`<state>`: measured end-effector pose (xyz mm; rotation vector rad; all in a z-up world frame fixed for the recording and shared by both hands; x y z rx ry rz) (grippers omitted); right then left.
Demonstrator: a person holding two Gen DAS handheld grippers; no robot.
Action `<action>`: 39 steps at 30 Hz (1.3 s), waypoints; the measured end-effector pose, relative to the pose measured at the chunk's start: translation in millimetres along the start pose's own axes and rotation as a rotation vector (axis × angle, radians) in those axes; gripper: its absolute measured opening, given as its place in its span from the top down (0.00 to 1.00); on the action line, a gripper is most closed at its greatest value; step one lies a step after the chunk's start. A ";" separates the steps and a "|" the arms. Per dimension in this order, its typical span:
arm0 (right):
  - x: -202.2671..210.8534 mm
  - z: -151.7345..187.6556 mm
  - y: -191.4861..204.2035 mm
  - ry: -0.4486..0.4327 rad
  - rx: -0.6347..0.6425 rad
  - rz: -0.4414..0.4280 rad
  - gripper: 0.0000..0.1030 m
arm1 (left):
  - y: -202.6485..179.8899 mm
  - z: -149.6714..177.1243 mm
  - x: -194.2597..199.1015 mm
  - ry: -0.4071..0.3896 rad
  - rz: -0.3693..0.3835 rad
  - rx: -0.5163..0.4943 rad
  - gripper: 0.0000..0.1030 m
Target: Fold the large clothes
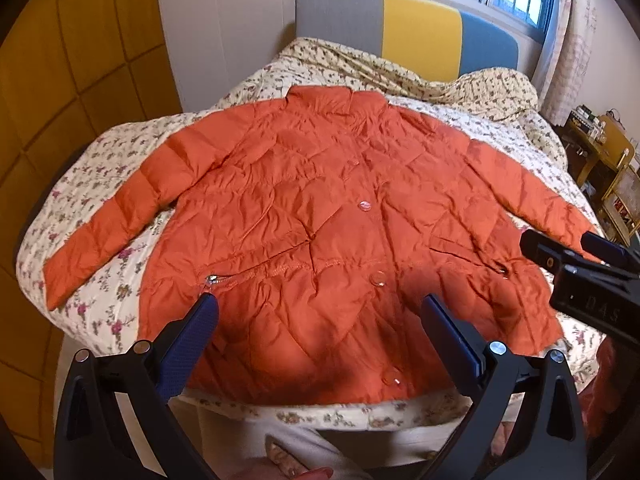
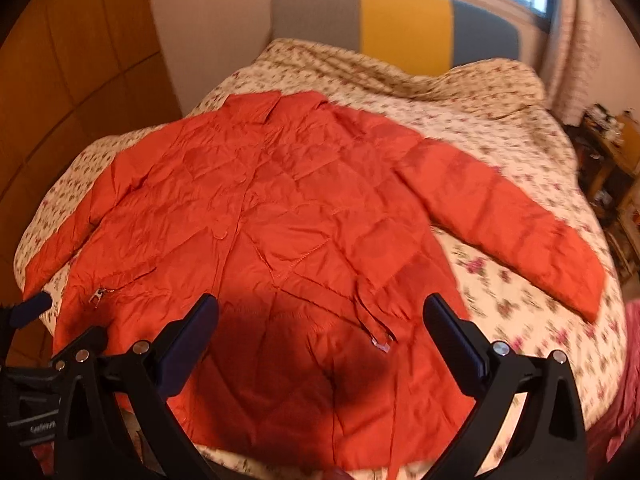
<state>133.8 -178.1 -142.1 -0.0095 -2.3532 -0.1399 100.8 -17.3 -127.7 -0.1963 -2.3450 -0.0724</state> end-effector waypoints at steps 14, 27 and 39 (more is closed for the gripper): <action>-111.2 -65.7 -26.1 -0.015 -0.013 -0.018 0.06 | 5.7 -46.3 -124.6 0.096 -0.010 -0.042 0.03; -260.0 -187.0 -48.7 -0.011 -0.159 -0.099 0.40 | 52.5 -115.8 -253.9 0.054 -0.224 0.015 0.03; -374.9 -262.0 -34.2 0.047 -0.217 -0.097 0.44 | 64.5 -106.6 -277.2 -0.008 -0.158 0.130 0.03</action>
Point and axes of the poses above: each gripper's, at about its wrist camera, not at the fingertips, and x roughly against the way its jaws point, y to its left, z to its underside, the point moved 8 cm from there along -x, roughly the way its jaws point, and after that the axes turned 8 degrees about -y, right-handed, at the moved point
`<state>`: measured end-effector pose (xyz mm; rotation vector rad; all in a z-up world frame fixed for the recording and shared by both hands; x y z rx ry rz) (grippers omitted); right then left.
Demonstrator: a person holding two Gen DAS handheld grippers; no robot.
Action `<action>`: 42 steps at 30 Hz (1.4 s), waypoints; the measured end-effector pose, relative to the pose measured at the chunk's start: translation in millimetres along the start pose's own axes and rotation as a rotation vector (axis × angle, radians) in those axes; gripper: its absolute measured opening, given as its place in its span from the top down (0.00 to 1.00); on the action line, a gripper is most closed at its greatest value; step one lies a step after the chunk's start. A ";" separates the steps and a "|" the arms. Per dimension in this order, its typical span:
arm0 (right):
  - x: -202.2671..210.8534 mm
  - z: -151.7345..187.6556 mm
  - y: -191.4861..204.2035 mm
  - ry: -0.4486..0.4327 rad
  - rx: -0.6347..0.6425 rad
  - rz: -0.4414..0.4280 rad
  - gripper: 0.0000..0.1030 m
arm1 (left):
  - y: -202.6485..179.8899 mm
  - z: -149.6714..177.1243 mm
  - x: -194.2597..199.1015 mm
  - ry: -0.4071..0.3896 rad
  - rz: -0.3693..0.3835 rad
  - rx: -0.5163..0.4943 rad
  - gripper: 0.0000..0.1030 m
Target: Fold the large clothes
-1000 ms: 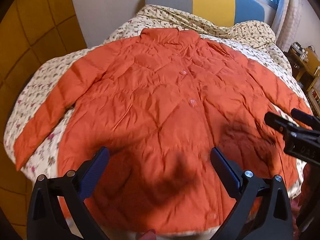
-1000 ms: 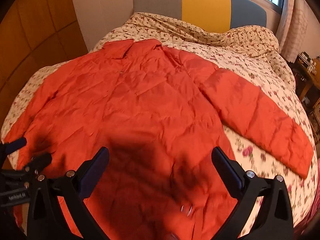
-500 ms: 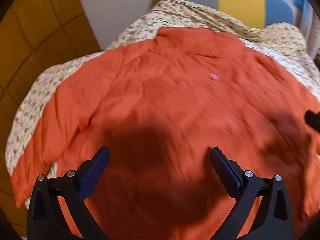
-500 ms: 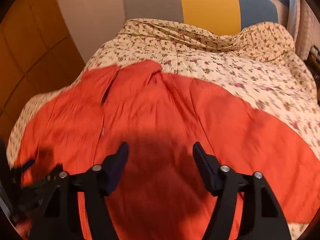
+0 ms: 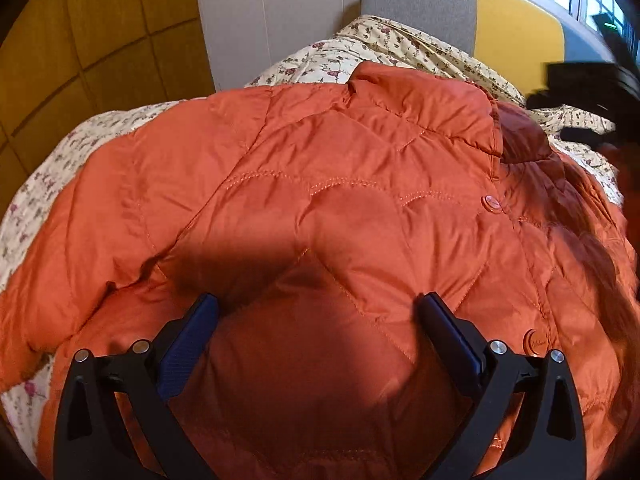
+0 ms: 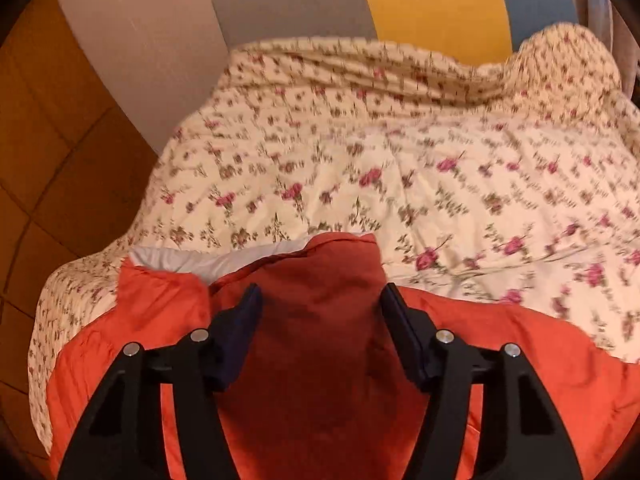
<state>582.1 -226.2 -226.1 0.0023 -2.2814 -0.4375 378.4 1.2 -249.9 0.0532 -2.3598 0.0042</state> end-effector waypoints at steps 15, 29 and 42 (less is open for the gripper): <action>100.0 41.6 -6.5 -0.220 0.246 -0.257 0.93 | 0.3 -3.6 3.9 -0.007 0.051 0.050 0.03; 122.2 100.9 -47.9 -0.218 0.350 -0.274 0.94 | -8.7 -99.7 25.3 -0.160 0.127 0.169 0.03; 118.3 105.4 -46.7 -0.228 0.341 -0.228 0.94 | -106.0 -142.3 -65.7 -0.072 0.085 -0.090 0.21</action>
Point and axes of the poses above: each gripper's, at about its wrist camera, not at the fingertips, and x roughly against the way its jaws point, y to its left, z to its underside, the point moved 8 cm from there along -x, roughly the way its jaws point, and after that the axes turned 8 degrees about -y, right-handed, at the moved point
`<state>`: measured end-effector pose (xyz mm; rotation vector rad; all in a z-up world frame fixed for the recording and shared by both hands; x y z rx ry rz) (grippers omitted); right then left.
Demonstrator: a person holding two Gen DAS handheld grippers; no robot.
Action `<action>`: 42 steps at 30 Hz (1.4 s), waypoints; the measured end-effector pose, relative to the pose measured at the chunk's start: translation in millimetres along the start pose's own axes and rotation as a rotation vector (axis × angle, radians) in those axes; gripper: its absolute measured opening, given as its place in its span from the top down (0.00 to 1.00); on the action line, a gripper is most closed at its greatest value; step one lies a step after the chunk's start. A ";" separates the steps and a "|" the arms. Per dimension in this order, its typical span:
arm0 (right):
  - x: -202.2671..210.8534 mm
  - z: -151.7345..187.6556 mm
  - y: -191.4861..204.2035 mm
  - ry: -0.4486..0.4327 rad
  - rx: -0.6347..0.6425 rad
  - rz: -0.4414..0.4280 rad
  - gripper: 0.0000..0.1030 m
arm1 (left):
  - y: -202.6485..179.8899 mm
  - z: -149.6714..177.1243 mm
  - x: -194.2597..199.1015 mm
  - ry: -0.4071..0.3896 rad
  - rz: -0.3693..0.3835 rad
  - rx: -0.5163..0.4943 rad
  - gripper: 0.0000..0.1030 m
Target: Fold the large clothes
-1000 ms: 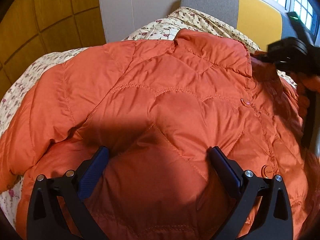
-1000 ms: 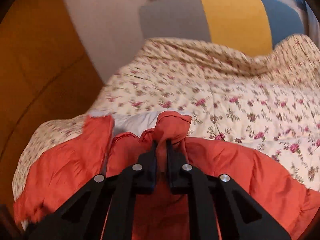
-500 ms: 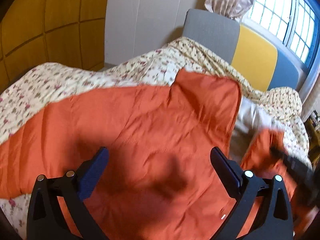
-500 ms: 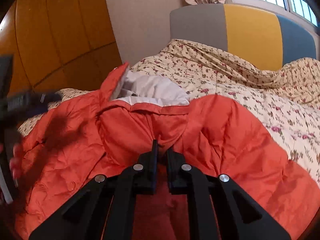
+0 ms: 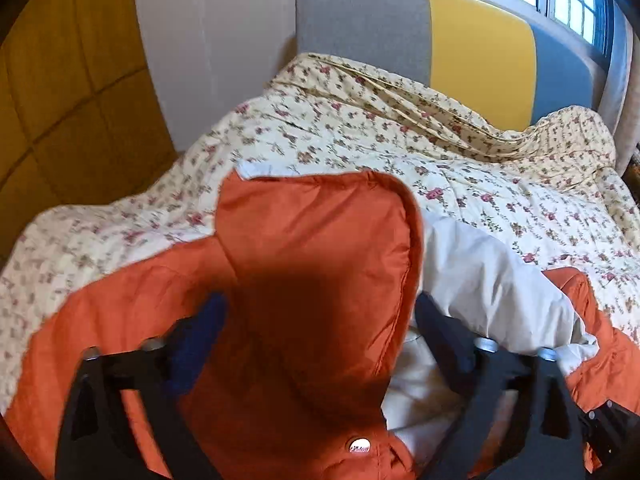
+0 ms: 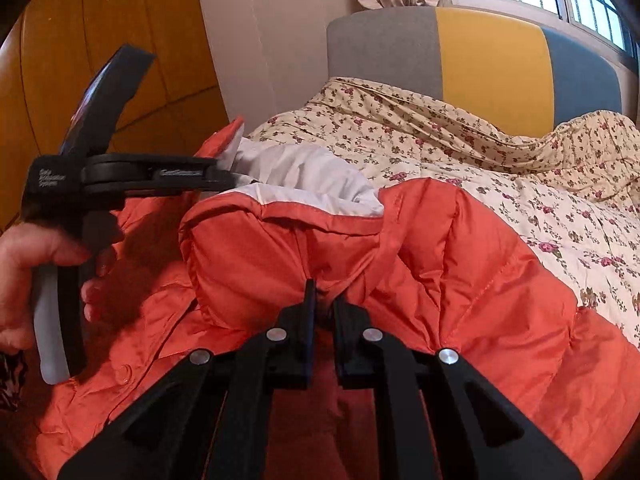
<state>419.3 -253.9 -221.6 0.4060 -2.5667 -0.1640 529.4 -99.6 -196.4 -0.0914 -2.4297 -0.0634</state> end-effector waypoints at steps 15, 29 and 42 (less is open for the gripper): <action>-0.1 -5.0 -2.5 -0.004 0.007 0.090 0.94 | 46.6 32.1 24.0 -0.068 0.100 0.186 0.82; 21.4 -5.8 -73.2 0.075 -0.386 0.125 0.49 | 139.5 106.0 49.3 0.002 0.184 0.605 0.86; -57.5 -77.3 -22.2 0.205 -0.215 0.220 0.52 | 153.8 -5.4 57.1 -0.152 -0.016 0.369 0.07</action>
Point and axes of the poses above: each gripper's, at about its wrist camera, not at the fingertips, and x roughly against the way its jaws point, y to its left, z to its underside, the point moved 8 cm from there along -x, roughly the way its jaws point, and after that the axes turned 8 degrees about -y, right-handed, at the moved point
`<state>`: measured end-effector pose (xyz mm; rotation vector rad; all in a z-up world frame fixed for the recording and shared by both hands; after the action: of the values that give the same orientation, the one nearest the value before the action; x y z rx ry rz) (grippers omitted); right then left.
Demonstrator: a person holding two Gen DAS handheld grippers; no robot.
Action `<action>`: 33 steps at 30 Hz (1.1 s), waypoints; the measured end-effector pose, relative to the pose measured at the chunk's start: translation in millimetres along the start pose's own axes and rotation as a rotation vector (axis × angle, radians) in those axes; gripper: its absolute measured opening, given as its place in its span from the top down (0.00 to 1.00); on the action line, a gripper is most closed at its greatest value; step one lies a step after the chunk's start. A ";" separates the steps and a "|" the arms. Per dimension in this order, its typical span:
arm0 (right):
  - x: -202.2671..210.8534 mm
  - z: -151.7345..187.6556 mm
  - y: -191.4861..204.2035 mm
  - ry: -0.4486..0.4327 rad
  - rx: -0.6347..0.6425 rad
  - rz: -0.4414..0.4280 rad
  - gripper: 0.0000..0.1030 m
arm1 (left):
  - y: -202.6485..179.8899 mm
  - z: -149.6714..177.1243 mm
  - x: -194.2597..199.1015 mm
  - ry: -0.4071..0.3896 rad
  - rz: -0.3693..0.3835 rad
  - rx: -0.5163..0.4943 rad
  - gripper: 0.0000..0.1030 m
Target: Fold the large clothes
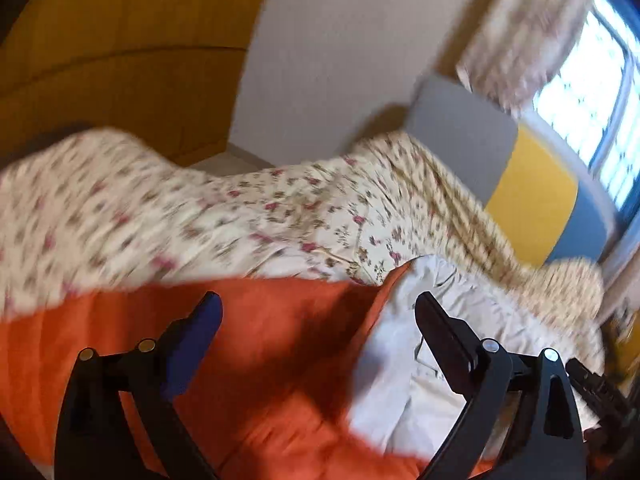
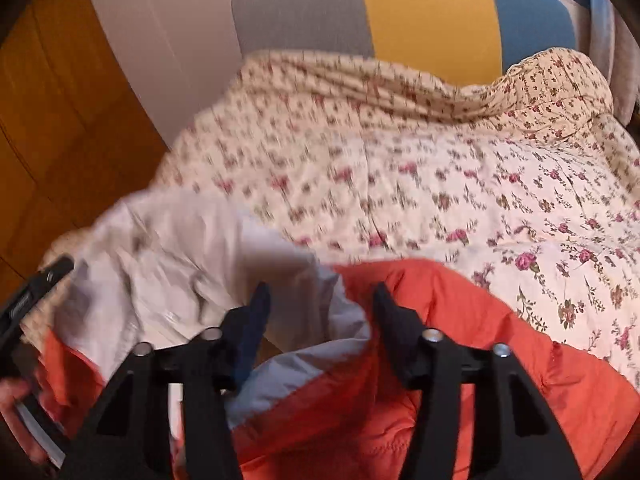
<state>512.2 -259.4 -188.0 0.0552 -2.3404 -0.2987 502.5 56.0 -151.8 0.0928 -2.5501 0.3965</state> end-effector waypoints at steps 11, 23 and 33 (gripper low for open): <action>13.0 18.5 -7.2 -0.081 0.139 0.044 0.90 | -29.9 52.4 -55.8 0.167 0.017 -0.254 0.80; -0.5 70.3 -46.6 -0.069 0.086 0.096 0.89 | 55.3 68.1 -13.7 0.131 -0.004 0.011 0.83; 69.0 80.8 -53.1 -0.164 0.068 -0.018 0.54 | 70.4 79.1 13.7 0.100 0.033 -0.015 0.44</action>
<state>403.8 -303.9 -207.6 0.0877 -2.5138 -0.2401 440.0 99.8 -226.5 0.0252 -2.4583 0.3848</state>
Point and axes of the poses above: each gripper's, at about its wrist camera, not at the fingertips, and x roughly against the way its jaws point, y to its left, z to its underside, the point moved 8 cm from there along -x, roughly the way its jaws point, and after that the axes turned 8 degrees about -y, right-handed, at the moved point
